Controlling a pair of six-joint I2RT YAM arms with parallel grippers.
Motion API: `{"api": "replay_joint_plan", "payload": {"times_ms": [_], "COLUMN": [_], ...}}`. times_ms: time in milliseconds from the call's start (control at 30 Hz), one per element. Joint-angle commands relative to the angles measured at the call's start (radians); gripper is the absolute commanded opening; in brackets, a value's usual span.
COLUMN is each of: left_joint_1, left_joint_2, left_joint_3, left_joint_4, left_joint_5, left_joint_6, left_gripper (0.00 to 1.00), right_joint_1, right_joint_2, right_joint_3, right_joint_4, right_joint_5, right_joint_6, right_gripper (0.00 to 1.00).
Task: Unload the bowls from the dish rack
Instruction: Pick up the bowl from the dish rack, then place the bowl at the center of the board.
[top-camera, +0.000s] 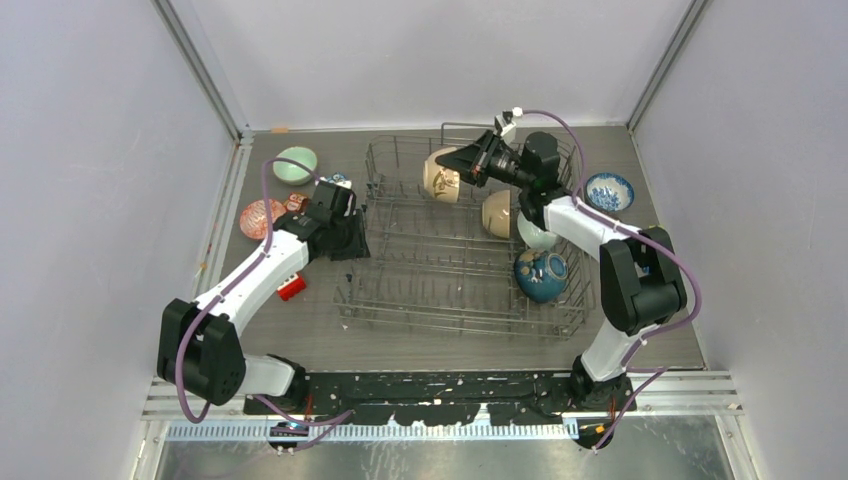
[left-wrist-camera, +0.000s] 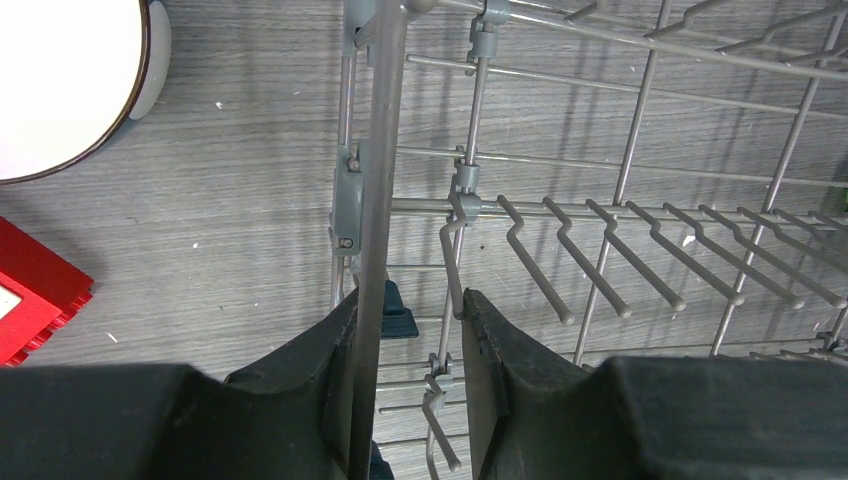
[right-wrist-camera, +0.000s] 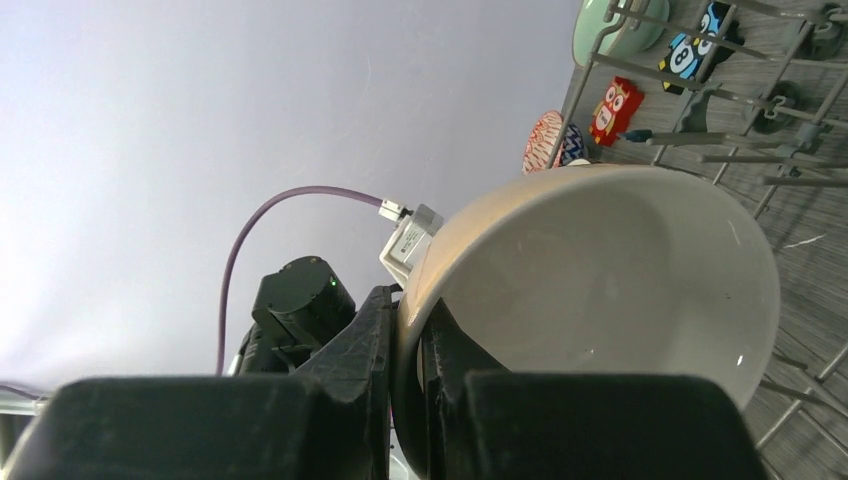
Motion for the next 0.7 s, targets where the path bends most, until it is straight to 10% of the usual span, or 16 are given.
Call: {"api": "replay_joint_plan", "payload": {"times_ms": [0, 333, 667], "left_joint_1": [-0.005, -0.004, -0.004], "left_joint_2": [0.02, 0.005, -0.059], "left_joint_3": [-0.018, 0.035, 0.143], "left_joint_4": [0.027, -0.009, -0.081], "left_joint_5": [-0.065, -0.062, -0.041], "left_joint_6": [-0.032, -0.042, -0.047], "left_gripper": [0.0, 0.03, 0.56], "right_joint_1": [-0.003, 0.001, 0.148], "right_joint_2": [-0.087, -0.216, -0.389], "right_joint_3": [0.072, 0.155, 0.387], "right_joint_4": [0.094, -0.042, -0.773], "right_joint_5": [-0.029, -0.034, 0.096], "right_joint_6": [0.033, -0.031, -0.595], "right_gripper": [0.01, 0.01, 0.01]}}
